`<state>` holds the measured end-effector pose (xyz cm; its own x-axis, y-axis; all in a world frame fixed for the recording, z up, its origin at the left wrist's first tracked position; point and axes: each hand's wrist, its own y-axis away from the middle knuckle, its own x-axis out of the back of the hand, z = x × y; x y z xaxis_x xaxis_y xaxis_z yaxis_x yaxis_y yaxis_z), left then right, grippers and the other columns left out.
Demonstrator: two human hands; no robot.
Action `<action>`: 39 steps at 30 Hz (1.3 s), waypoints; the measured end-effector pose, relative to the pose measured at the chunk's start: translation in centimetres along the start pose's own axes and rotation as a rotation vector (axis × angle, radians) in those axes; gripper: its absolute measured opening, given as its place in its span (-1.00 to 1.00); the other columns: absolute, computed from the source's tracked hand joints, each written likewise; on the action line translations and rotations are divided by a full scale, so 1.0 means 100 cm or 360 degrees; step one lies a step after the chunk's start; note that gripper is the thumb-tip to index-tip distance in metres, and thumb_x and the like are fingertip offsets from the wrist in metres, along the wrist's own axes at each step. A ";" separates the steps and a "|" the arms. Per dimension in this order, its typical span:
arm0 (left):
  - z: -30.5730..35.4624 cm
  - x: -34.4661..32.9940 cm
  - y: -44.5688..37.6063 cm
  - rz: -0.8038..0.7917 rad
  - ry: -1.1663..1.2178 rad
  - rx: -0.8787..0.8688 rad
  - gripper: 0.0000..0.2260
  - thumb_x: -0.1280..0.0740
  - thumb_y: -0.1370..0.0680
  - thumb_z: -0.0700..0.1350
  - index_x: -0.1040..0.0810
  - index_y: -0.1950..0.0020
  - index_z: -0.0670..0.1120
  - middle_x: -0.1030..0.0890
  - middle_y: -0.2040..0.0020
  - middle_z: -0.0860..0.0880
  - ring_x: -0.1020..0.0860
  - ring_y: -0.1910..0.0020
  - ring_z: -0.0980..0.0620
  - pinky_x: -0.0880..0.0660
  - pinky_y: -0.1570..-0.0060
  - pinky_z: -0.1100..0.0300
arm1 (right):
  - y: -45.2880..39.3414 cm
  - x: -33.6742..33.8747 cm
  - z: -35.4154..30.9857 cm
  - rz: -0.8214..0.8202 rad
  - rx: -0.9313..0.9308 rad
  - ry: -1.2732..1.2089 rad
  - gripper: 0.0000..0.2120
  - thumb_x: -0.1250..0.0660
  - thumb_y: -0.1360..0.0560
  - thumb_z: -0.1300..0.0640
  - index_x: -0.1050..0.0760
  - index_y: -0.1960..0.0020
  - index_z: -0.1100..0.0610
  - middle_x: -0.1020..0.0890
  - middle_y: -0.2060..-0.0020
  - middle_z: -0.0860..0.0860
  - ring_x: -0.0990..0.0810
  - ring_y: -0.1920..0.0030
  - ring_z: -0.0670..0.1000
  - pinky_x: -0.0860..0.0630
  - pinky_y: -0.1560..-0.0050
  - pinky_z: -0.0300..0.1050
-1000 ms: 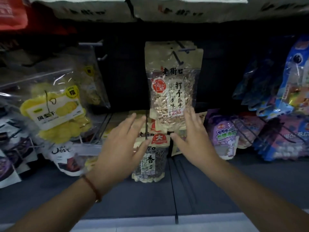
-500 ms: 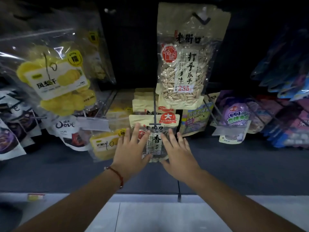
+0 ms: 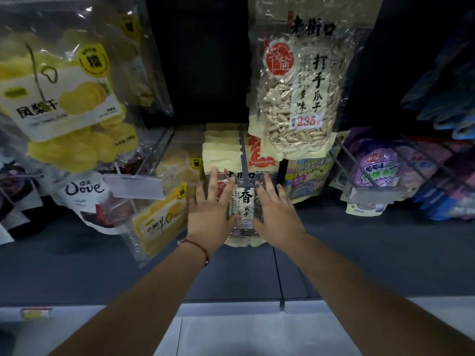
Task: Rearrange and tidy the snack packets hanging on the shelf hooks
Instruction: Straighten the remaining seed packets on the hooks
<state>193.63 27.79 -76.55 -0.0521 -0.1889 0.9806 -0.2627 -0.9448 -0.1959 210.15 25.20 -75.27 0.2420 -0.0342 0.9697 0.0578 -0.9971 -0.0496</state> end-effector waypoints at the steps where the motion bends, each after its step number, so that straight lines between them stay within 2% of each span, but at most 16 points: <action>1: -0.001 -0.003 -0.001 0.0044 0.0014 -0.0012 -0.29 -0.23 -0.56 0.25 0.09 -0.57 0.11 0.35 -0.57 -0.13 -0.02 -0.53 -0.30 -0.20 -0.41 -0.23 | -0.003 -0.001 0.002 0.0025 0.0001 -0.0043 -0.19 -0.29 -0.56 -0.05 0.18 -0.60 -0.02 0.29 -0.56 -0.09 0.14 -0.57 0.18 0.02 -0.52 0.15; 4: -0.004 -0.011 -0.003 0.0186 0.0110 -0.0003 -0.19 -0.34 -0.51 0.25 0.08 -0.57 0.11 0.10 -0.58 -0.20 -0.19 -0.45 -0.26 -0.43 -0.25 -0.11 | -0.002 -0.009 0.002 0.0207 0.0012 -0.0316 -0.21 -0.33 -0.54 0.02 0.09 -0.59 -0.05 0.24 -0.56 -0.18 0.08 -0.57 0.13 -0.07 -0.53 0.11; 6: -0.005 -0.016 -0.004 0.0251 0.0178 0.0014 -0.11 -0.39 -0.47 0.24 0.14 -0.58 0.11 -0.02 -0.54 -0.20 -0.27 -0.40 -0.25 -0.48 -0.19 -0.09 | 0.001 -0.016 -0.002 0.0326 0.0020 -0.0485 -0.12 -0.38 -0.52 0.05 0.17 -0.59 -0.07 0.27 -0.54 -0.23 0.09 -0.57 0.08 -0.08 -0.54 0.05; 10: -0.011 -0.024 -0.006 0.0329 0.0256 0.0035 -0.08 -0.41 -0.46 0.22 0.15 -0.59 0.10 -0.12 -0.49 -0.21 -0.30 -0.36 -0.27 -0.47 -0.23 -0.15 | -0.002 -0.026 -0.013 0.0543 -0.0292 -0.0929 0.04 -0.48 -0.46 0.05 0.27 -0.58 -0.08 0.32 -0.55 -0.05 0.05 -0.58 0.10 -0.38 -0.38 -0.04; 12: -0.011 -0.024 -0.005 0.0312 0.0310 0.0044 -0.11 -0.40 -0.48 0.18 0.12 -0.60 0.08 -0.07 -0.51 -0.21 -0.30 -0.38 -0.27 -0.47 -0.24 -0.13 | -0.006 -0.027 -0.017 0.0487 -0.0376 -0.1080 0.04 -0.46 -0.48 0.06 0.29 -0.58 -0.04 0.25 -0.57 0.02 0.04 -0.56 0.05 -0.24 -0.37 -0.25; 14: -0.006 -0.026 -0.003 0.0230 0.0400 0.0020 -0.19 -0.38 -0.52 0.12 0.07 -0.59 0.05 0.10 -0.57 -0.17 -0.25 -0.44 -0.25 -0.50 -0.22 -0.09 | -0.008 -0.030 -0.020 0.0385 -0.0386 -0.1137 -0.01 -0.41 -0.52 0.12 0.33 -0.57 -0.03 0.12 -0.59 0.03 -0.07 -0.52 0.00 -0.11 -0.16 -0.47; 16: -0.001 -0.029 -0.002 0.0177 0.0421 -0.0027 -0.23 -0.36 -0.54 0.10 0.04 -0.59 0.02 0.23 -0.58 -0.15 -0.13 -0.50 -0.24 -0.45 -0.28 -0.08 | -0.009 -0.031 -0.020 0.0386 -0.0407 -0.1092 -0.03 -0.37 -0.55 0.16 0.35 -0.57 -0.05 0.03 -0.59 -0.01 -0.23 -0.46 0.00 -0.20 -0.06 -0.44; 18: 0.000 -0.029 -0.002 0.0108 0.0414 -0.0041 -0.20 -0.35 -0.56 0.09 0.11 -0.60 0.02 0.33 -0.57 -0.14 -0.05 -0.53 -0.24 -0.37 -0.35 -0.08 | -0.008 -0.030 -0.018 0.0399 -0.0405 -0.1030 -0.02 -0.37 -0.54 0.18 0.36 -0.56 -0.06 -0.03 -0.58 -0.02 -0.32 -0.41 0.02 -0.27 -0.06 -0.35; 20: -0.002 -0.026 0.001 0.0019 0.0428 -0.0073 -0.17 -0.36 -0.56 0.07 0.17 -0.60 0.07 0.43 -0.54 -0.11 0.02 -0.55 -0.22 -0.33 -0.39 -0.08 | -0.005 -0.029 -0.015 0.0377 -0.0389 -0.1023 0.00 -0.38 -0.52 0.19 0.36 -0.56 -0.07 -0.06 -0.57 -0.01 -0.34 -0.41 0.03 -0.29 -0.10 -0.31; 22: -0.005 -0.019 0.007 -0.0029 0.0449 -0.0133 -0.20 -0.36 -0.56 0.05 0.14 -0.59 0.12 0.44 -0.54 -0.08 0.05 -0.57 -0.22 -0.34 -0.39 -0.09 | -0.003 -0.025 -0.013 0.0344 -0.0362 -0.1062 0.01 -0.39 -0.51 0.18 0.35 -0.56 -0.08 -0.06 -0.57 -0.01 -0.28 -0.46 0.02 -0.27 -0.17 -0.30; 25: -0.010 -0.009 0.025 -0.0025 0.0409 -0.0257 -0.33 -0.31 -0.58 0.03 -0.02 -0.59 0.13 0.29 -0.59 -0.07 -0.04 -0.56 -0.23 -0.38 -0.36 -0.11 | 0.003 -0.015 -0.010 0.0219 -0.0342 -0.1002 -0.04 -0.39 -0.53 0.13 0.30 -0.58 -0.04 0.07 -0.59 0.05 -0.12 -0.54 0.07 -0.22 -0.33 -0.20; 27: -0.015 0.000 0.041 0.0051 0.0346 -0.0293 -0.42 -0.30 -0.57 -0.01 -0.17 -0.56 0.08 0.08 -0.62 -0.09 -0.23 -0.50 -0.21 -0.45 -0.28 -0.11 | 0.011 -0.009 -0.010 0.0137 -0.0320 -0.0878 -0.08 -0.38 -0.54 0.07 0.25 -0.59 -0.04 0.17 -0.59 0.05 -0.06 -0.56 0.10 -0.23 -0.40 -0.07; 30: -0.031 0.014 0.068 0.0234 0.0245 -0.0378 -0.52 -0.37 -0.52 -0.04 -0.43 -0.44 0.02 -0.25 -0.56 -0.09 -0.44 -0.37 -0.21 -0.54 -0.10 -0.09 | 0.030 -0.007 -0.020 0.0133 -0.0110 -0.0634 -0.11 -0.38 -0.52 0.00 0.17 -0.59 -0.02 0.19 -0.58 0.03 -0.01 -0.57 0.12 -0.22 -0.48 0.07; 32: -0.049 0.023 0.084 0.0244 0.0176 -0.0466 -0.56 -0.37 -0.51 -0.02 -0.47 -0.40 0.01 -0.32 -0.52 -0.09 -0.43 -0.39 -0.18 -0.53 -0.13 -0.07 | 0.047 -0.008 -0.032 0.0063 0.0076 -0.0421 -0.14 -0.33 -0.53 -0.05 0.17 -0.60 0.00 0.19 -0.58 0.03 0.05 -0.57 0.13 -0.15 -0.50 0.08; 35: -0.085 0.033 0.102 0.0278 0.0027 -0.0457 -0.58 -0.30 -0.49 -0.01 -0.49 -0.35 -0.01 -0.45 -0.41 -0.17 -0.46 -0.36 -0.21 -0.52 -0.17 -0.11 | 0.071 -0.009 -0.059 -0.0123 0.0314 -0.0205 -0.18 -0.25 -0.57 -0.10 0.23 -0.59 -0.03 0.25 -0.57 0.00 0.20 -0.57 0.10 0.08 -0.52 0.04; 39: -0.116 0.042 0.114 0.0258 -0.0188 -0.0159 -0.38 -0.48 -0.39 0.05 -0.45 -0.41 -0.07 -0.34 -0.46 -0.29 -0.37 -0.40 -0.33 -0.44 -0.26 -0.20 | 0.075 -0.008 -0.095 -0.0182 0.0510 -0.0082 -0.22 -0.21 -0.59 -0.11 0.26 -0.58 -0.07 0.32 -0.56 -0.02 0.29 -0.56 0.08 0.18 -0.52 0.05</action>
<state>179.26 19.28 -74.63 0.0105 -0.3718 0.9283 -0.3544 -0.8694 -0.3442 201.18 17.07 -74.12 0.2647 0.0884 0.9603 0.3866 -0.9220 -0.0217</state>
